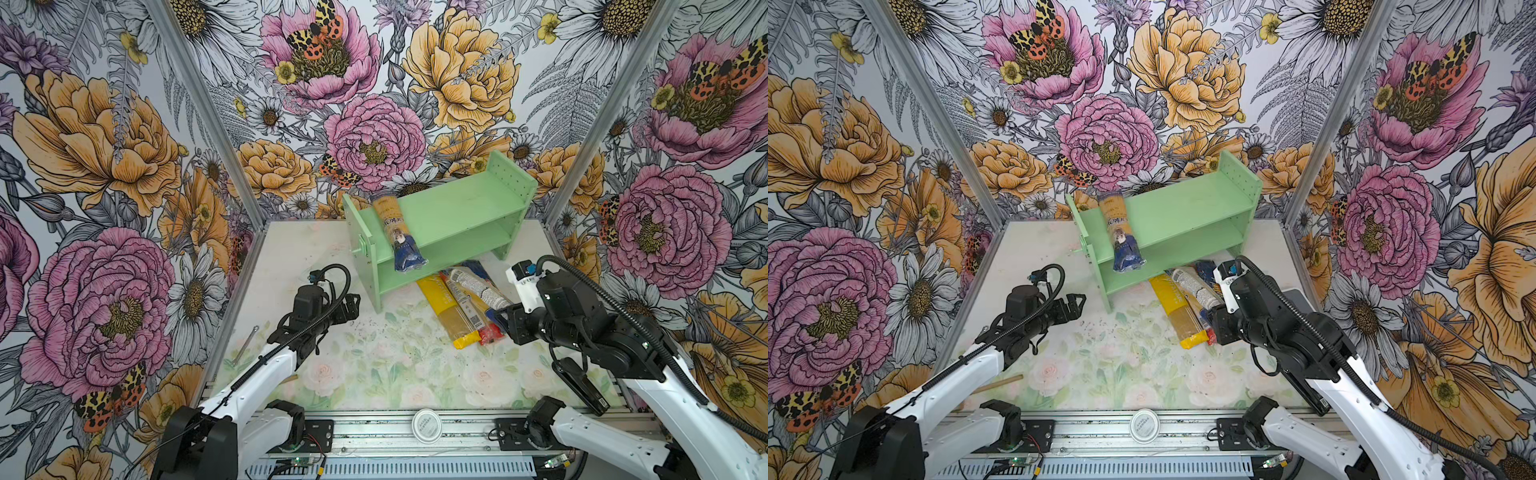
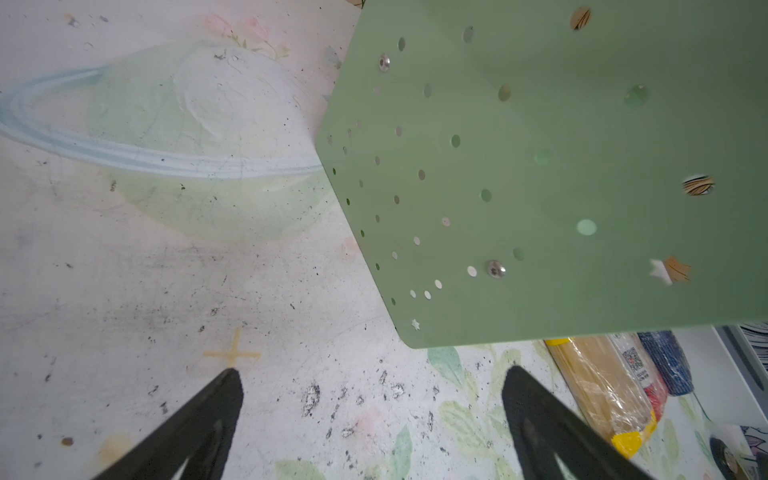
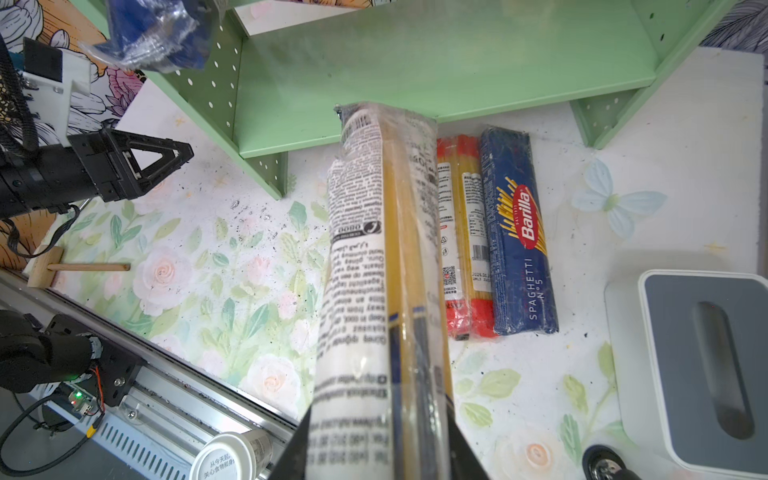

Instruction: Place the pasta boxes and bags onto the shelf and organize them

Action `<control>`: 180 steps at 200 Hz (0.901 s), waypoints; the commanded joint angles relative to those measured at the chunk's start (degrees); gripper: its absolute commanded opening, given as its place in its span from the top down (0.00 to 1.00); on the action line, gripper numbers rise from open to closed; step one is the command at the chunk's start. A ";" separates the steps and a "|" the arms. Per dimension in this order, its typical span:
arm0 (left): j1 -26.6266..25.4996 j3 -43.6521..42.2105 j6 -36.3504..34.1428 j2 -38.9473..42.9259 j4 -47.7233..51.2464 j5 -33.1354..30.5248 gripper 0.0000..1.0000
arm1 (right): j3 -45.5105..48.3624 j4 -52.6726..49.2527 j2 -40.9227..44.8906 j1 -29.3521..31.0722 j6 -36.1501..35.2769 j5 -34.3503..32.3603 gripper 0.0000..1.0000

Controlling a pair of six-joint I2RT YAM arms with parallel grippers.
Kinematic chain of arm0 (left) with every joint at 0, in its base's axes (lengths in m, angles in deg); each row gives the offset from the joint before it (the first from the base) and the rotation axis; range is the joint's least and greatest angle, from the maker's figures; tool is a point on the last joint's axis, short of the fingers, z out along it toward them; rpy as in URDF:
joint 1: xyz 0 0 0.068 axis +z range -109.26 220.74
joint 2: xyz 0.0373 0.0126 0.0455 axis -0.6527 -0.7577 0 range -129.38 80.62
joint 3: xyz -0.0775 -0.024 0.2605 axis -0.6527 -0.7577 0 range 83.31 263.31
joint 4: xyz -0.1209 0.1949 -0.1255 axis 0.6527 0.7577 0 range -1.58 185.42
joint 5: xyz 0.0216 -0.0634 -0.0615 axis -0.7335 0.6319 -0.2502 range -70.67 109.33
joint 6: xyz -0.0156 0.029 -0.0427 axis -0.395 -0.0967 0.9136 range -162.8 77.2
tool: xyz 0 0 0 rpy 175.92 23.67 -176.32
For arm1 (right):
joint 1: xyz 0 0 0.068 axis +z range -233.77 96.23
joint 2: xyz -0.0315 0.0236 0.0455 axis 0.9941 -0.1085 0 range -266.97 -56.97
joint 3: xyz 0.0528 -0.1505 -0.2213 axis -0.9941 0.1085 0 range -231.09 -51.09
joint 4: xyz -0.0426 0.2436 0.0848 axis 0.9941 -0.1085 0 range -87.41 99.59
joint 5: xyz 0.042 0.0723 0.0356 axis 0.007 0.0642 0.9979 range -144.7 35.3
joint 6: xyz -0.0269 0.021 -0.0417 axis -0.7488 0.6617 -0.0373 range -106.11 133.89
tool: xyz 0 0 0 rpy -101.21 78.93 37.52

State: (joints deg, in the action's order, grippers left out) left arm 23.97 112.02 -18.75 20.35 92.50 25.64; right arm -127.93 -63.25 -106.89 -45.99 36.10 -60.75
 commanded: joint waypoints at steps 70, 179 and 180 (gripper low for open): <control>-0.59 -0.67 -1.64 0.24 -0.74 1.44 0.01 | -15.65 4.47 -0.99 -0.31 -4.16 -6.54 1.00; -0.58 -0.90 -1.98 0.90 -0.49 1.83 0.01 | -34.11 5.36 -16.55 -0.81 -12.66 -9.74 1.00; -0.56 -0.92 -1.94 0.92 -0.52 1.85 0.01 | -34.31 5.39 -16.72 -0.79 -12.69 -9.76 1.00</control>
State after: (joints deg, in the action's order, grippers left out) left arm 23.97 111.91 -19.23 20.37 92.52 26.32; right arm -156.28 -66.94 -122.08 -46.12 26.53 -68.05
